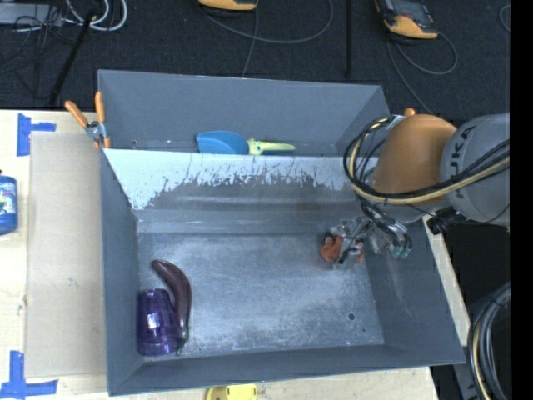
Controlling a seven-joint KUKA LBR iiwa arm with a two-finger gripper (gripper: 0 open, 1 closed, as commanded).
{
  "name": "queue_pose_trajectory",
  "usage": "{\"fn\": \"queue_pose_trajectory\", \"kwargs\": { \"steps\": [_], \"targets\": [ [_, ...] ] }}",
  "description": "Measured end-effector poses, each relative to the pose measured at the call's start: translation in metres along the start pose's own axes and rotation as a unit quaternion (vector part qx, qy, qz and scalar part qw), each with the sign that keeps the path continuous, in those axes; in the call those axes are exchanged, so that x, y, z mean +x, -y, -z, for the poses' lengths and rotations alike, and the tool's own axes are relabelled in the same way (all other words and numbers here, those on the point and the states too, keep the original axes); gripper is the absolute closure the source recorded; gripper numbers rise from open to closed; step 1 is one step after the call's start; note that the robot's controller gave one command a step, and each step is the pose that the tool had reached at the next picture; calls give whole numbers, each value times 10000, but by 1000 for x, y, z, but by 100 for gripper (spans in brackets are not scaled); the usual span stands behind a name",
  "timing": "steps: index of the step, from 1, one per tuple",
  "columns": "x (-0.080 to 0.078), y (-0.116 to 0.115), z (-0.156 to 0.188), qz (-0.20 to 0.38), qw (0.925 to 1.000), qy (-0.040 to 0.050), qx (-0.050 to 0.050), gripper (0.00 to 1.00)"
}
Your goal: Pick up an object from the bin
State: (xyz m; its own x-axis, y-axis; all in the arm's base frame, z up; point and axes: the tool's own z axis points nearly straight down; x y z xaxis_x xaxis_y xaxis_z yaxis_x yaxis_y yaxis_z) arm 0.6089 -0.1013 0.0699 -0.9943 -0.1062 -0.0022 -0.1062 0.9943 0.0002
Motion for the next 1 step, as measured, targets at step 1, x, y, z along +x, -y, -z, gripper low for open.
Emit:
{"fn": "queue_pose_trajectory", "kwargs": {
  "steps": [1],
  "targets": [
    [1,0,2,-2,10000,-14,-5,100]
  ]
}}
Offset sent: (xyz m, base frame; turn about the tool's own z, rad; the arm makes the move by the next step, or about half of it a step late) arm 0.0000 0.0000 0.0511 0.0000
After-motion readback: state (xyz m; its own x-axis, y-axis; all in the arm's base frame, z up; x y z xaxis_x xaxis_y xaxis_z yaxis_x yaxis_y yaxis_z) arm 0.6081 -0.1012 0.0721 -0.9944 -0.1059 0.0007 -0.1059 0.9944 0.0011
